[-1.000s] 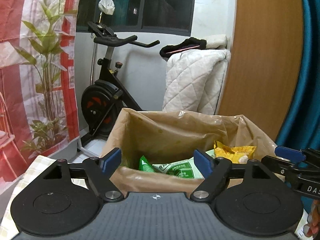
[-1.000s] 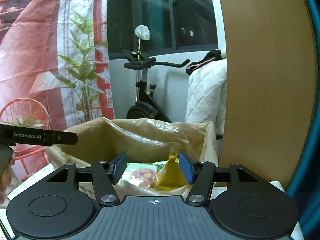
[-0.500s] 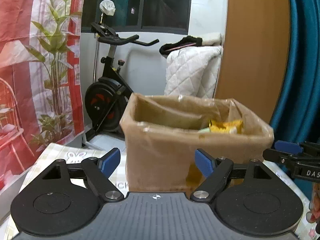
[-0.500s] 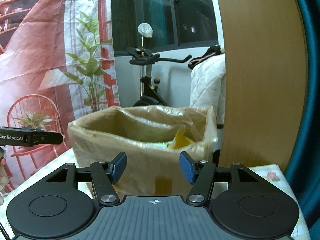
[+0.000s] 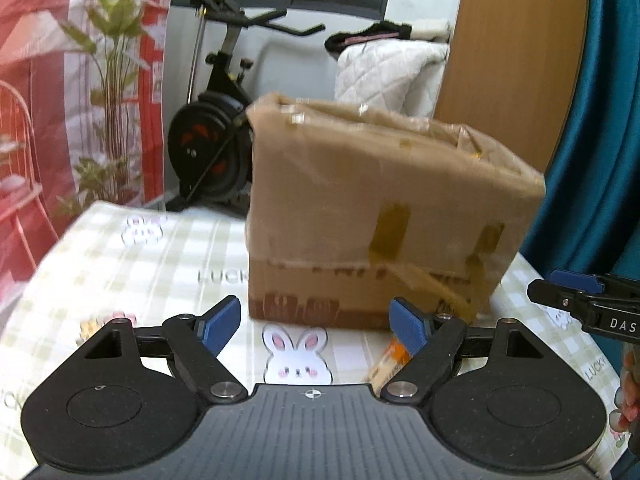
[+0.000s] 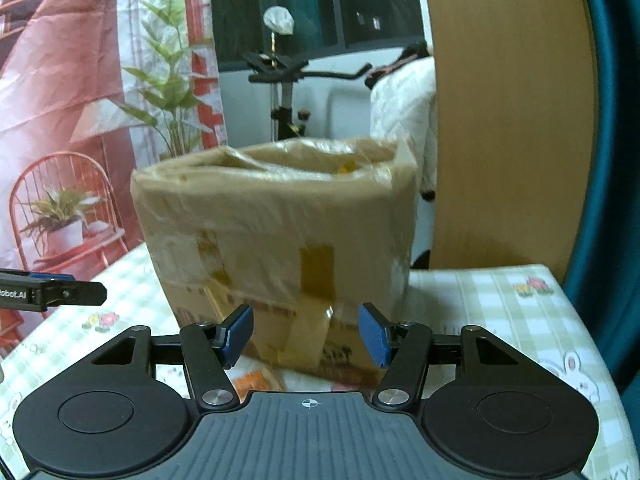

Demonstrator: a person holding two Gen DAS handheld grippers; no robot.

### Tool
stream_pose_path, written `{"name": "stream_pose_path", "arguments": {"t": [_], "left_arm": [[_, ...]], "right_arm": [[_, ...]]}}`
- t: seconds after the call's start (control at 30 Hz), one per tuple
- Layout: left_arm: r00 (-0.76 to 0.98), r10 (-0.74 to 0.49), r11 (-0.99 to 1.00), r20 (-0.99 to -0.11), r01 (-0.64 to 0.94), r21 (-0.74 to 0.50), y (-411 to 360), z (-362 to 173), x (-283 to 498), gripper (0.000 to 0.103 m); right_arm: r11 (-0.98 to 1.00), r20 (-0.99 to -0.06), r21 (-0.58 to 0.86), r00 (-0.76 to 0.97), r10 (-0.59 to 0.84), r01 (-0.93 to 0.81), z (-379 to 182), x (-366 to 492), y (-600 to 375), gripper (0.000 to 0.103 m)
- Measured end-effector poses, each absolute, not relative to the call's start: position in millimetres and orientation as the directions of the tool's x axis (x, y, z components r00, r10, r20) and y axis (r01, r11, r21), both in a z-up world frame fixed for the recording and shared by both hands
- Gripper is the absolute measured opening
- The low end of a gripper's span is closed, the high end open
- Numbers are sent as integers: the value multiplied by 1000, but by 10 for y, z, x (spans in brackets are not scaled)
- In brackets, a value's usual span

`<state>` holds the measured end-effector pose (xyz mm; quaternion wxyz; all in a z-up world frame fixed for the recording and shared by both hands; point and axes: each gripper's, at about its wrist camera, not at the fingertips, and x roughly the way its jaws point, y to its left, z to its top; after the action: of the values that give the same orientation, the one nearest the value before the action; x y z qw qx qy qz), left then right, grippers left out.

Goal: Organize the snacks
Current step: 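Move both tools back to the snacks beside the box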

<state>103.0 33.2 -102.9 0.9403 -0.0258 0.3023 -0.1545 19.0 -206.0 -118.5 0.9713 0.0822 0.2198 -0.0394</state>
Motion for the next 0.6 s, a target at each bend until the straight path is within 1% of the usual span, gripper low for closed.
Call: {"name": "stream_pose_path", "arguments": {"t": [0.33,0.47,0.6], "left_arm": [[713,-327,944,-621,284,-170,341,-1353,949,83],[692,-332,941,-641,289,-176,317,-1468,906,83],[678,-333,940,-655,290,-178,293,-1552,884,83]], "right_arm": [[983,-553,156,833,5,97,-1632,164,-1898,55],[987,-595,146,803,36,64,-1781,158,-1771,63],[987,-618,152,784,51,56,-1862,175,-1691,68]]}}
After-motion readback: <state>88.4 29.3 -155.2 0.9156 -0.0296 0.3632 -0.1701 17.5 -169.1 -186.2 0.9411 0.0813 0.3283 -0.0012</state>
